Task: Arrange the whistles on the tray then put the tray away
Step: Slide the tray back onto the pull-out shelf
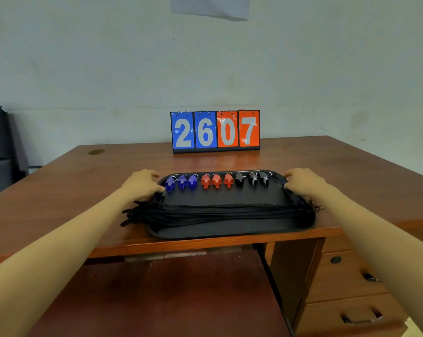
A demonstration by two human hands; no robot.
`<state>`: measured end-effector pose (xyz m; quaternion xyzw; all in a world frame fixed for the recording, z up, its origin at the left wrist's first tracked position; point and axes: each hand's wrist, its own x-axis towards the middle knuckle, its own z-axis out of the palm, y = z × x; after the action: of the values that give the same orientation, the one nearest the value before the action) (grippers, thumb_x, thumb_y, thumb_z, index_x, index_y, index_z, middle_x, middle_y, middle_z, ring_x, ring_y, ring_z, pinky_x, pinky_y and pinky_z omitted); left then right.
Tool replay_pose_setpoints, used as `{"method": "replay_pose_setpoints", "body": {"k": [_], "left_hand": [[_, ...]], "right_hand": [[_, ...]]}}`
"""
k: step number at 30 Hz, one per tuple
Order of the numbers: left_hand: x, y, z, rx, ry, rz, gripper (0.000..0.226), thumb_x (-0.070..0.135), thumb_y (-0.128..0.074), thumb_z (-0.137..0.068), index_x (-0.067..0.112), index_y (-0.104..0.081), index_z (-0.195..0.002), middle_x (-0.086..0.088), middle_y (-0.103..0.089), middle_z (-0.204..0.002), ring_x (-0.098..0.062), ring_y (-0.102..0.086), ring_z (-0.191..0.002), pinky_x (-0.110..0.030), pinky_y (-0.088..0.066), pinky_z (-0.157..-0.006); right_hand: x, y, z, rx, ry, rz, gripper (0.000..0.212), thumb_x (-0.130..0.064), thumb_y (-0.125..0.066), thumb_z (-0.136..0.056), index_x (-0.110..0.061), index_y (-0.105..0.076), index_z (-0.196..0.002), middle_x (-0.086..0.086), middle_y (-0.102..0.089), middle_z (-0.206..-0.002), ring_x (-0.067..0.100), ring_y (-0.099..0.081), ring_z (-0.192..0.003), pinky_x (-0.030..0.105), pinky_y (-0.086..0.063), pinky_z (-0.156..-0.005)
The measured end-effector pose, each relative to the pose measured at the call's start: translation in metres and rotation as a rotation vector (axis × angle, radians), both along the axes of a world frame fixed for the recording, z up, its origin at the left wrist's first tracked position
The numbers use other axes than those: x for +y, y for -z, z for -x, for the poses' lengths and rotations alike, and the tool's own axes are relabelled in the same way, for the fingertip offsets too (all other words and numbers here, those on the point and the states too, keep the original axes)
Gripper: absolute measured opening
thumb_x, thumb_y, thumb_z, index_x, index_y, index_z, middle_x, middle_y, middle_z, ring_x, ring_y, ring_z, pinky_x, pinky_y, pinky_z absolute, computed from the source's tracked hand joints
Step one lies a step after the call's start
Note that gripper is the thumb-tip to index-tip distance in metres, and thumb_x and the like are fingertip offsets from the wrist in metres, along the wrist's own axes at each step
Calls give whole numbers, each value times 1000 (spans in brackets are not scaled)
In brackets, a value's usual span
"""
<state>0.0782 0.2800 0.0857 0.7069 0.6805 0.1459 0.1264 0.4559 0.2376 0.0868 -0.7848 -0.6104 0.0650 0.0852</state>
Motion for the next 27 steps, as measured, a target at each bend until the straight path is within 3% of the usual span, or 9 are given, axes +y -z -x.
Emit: {"method": "replay_pose_setpoints", "body": {"k": [5, 9, 16, 22, 27], "left_hand": [[5, 3, 2, -26, -6, 26, 39, 30, -63, -85, 15, -61, -122, -7, -62, -125, -26, -56, -112, -39, -44, -100], [7, 6, 4, -42, -59, -11, 30, 30, -62, -85, 22, -66, -114, -1, -63, -122, -28, -51, -116, -41, -32, -105], [-2, 2, 11, -124, -61, -38, 32, 31, -61, -87, 26, -64, -118, 2, -59, -130, -28, -47, -123, -42, -26, -106], [-40, -8, 36, -270, -27, -73, 34, 30, -65, -82, 25, -66, -116, -1, -63, -126, -29, -51, -121, -50, -29, -110], [-95, -1, 54, -343, -29, -92, 33, 32, -66, -81, 29, -67, -114, 2, -66, -120, -26, -54, -119, -51, -31, -109]], "right_hand": [[2, 1, -2, 64, -10, -49, 33, -24, -58, -87, -21, -62, -120, 10, -64, -120, 31, -59, -104, 44, -50, -92], [-3, 2, 1, 89, 4, -124, 29, -20, -59, -87, -18, -66, -114, 10, -68, -112, 30, -63, -95, 37, -56, -80], [-27, -10, 4, 175, 17, -188, 30, -21, -62, -85, -18, -67, -115, 9, -67, -117, 30, -62, -103, 39, -54, -88], [-77, -33, 17, 180, -11, -248, 30, -19, -61, -86, -20, -68, -115, 10, -69, -113, 25, -63, -87, 36, -55, -82], [-137, -35, 35, 175, -4, -264, 32, -17, -59, -87, -19, -66, -118, 12, -67, -118, 30, -64, -96, 35, -54, -80]]}}
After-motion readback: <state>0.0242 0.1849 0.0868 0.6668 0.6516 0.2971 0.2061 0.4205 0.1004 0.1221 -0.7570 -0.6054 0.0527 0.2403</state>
